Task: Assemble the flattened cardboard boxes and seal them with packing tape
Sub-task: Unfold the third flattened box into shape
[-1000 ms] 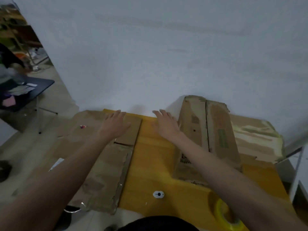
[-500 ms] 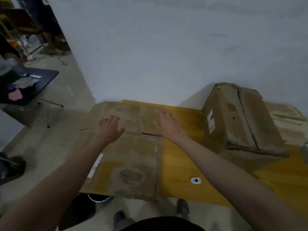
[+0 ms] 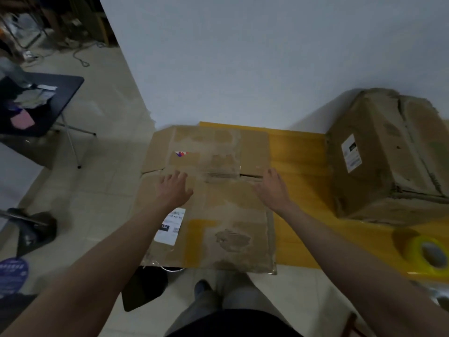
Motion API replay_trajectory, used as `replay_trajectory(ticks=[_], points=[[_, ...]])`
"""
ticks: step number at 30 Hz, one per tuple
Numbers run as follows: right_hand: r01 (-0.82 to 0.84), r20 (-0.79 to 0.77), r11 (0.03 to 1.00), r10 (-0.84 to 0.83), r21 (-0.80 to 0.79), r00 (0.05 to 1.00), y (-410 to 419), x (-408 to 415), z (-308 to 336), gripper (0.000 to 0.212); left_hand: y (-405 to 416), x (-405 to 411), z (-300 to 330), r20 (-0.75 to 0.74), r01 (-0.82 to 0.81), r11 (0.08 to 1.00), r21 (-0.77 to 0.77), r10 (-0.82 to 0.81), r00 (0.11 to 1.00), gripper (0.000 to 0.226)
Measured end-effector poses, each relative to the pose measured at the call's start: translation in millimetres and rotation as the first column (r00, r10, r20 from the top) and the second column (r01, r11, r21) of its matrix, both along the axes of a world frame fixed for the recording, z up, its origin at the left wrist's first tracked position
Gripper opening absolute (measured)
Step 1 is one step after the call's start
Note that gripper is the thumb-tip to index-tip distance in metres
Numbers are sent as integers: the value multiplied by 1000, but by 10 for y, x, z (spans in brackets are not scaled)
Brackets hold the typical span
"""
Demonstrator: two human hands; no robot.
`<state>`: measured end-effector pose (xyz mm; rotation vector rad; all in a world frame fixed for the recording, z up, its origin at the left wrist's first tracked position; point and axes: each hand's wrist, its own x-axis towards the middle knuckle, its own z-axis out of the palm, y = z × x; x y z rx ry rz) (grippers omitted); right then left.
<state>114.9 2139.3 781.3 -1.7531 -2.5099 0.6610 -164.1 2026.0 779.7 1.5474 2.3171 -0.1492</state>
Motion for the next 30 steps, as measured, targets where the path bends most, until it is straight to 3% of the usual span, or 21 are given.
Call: replay_trajectory(ticks=[5,11,17,21,25,30], points=[[25,48,996,-21,-85,999,159,-66,-364,45,163,-7,-335,27,38,999,-34,-37,999,60],[27,69,977,-13,-214,998,441,-88,-793,69,342,-284,-734,55,17,998,-58,-14,998,73],[-40,184,957,96,-288,978,724,-64,-1118,77,474,-375,-1043,73,105,986,-132,-96,993,99],[-11,188,980,49,-198,981,853,-103,-1177,53,474,-327,-1152,17,103,988,-111,-102,995,96],[15,-16,983,-18,-183,1000,1009,-93,-1080,11,528,-216,-1110,19,98,991,-87,-97,995,84],[45,-94,954,-76,-297,993,1081,-147,-748,6,788,350,-810,123,152,988,39,-156,980,67]])
